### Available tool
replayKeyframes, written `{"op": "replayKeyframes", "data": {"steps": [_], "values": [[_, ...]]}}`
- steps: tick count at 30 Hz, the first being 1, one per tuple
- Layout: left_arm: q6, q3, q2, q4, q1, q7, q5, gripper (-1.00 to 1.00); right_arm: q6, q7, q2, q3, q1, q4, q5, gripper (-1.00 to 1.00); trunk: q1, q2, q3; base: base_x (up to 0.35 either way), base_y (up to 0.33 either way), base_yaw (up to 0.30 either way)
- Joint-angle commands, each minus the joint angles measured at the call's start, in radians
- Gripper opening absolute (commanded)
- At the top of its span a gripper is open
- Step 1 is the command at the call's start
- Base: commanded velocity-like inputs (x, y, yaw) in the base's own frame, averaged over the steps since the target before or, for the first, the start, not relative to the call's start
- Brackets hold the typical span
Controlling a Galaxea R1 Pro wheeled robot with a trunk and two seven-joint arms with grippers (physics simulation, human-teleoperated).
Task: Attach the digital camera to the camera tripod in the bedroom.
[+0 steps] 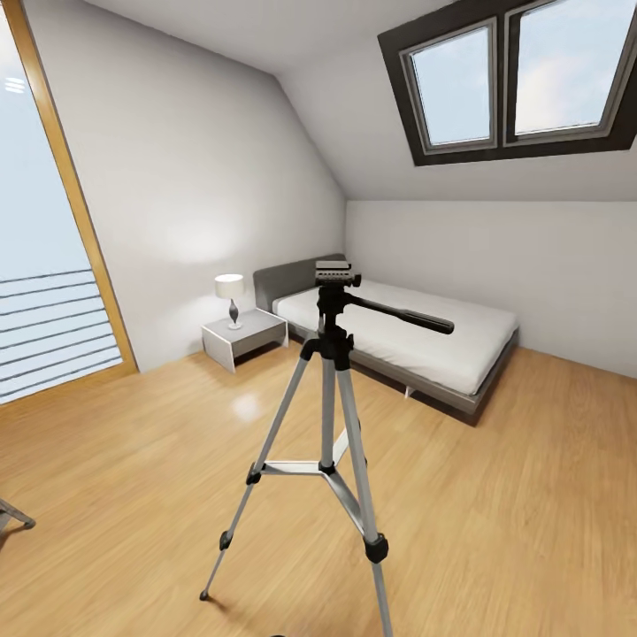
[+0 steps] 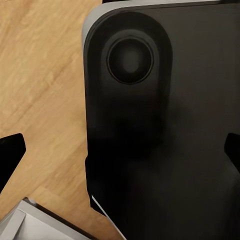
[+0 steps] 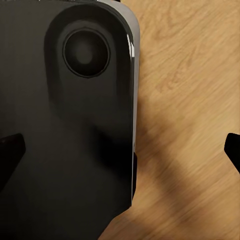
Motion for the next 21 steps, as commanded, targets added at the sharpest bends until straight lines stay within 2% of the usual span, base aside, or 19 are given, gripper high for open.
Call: {"op": "replayKeyframes", "data": {"steps": [1,21], "values": [[0.000,0.000,0.000,-0.002,0.001,0.000,0.001,1.00,-0.007,0.000,0.000,0.000,-0.001,0.004,0.000,1.00,0.000,0.000,-0.001,0.001,0.000,0.000],[0.001,-0.001,-0.002,-0.002,0.001,0.000,0.001,1.00,-0.007,0.000,0.000,0.001,-0.002,0.004,0.000,1.00,0.000,0.000,-0.001,0.000,0.000,0.000]]}}
